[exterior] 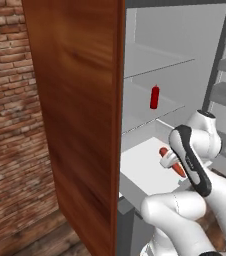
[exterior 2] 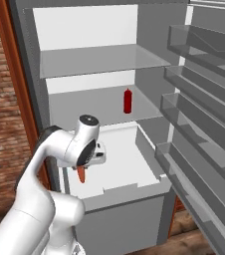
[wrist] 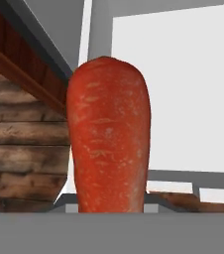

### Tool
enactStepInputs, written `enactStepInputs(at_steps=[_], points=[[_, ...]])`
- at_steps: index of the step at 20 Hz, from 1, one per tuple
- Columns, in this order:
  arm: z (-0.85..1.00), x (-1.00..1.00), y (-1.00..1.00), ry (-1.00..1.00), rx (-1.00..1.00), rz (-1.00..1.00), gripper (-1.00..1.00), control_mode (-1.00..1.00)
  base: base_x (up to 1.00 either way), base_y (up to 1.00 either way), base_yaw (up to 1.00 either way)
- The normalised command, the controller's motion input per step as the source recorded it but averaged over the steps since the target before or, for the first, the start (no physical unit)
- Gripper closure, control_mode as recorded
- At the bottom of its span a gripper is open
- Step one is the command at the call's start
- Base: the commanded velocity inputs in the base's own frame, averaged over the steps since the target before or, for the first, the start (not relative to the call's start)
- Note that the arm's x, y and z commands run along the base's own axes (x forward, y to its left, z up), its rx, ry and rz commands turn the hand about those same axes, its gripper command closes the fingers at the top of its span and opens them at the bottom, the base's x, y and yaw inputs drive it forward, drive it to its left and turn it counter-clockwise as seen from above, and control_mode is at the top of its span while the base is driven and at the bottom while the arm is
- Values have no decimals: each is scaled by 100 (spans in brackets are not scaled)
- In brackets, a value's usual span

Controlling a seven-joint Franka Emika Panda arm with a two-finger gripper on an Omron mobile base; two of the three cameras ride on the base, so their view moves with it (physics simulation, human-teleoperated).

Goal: Place the carrots inside the fridge drawer. Close the drawer after placing the vegetables.

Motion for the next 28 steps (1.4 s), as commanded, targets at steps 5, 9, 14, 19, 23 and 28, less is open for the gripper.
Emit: enactStepInputs(at_steps=[5, 9, 14, 19, 23, 28], points=[[-25, 36, -18, 0, 9, 1, 100, -100, 0, 0, 0], [-25, 48, 0, 0, 1, 0, 100, -100, 0, 0, 0], [-20, 61, 0, 4, 0, 0, 100, -100, 0, 0, 0], [-28, 53, 0, 6, 0, 0, 100, -100, 0, 0, 0], [-47, 38, 0, 5, 0, 0, 100, -100, 0, 0, 0], [-49, 35, 0, 4, 0, 0, 100, -100, 0, 0, 0]])
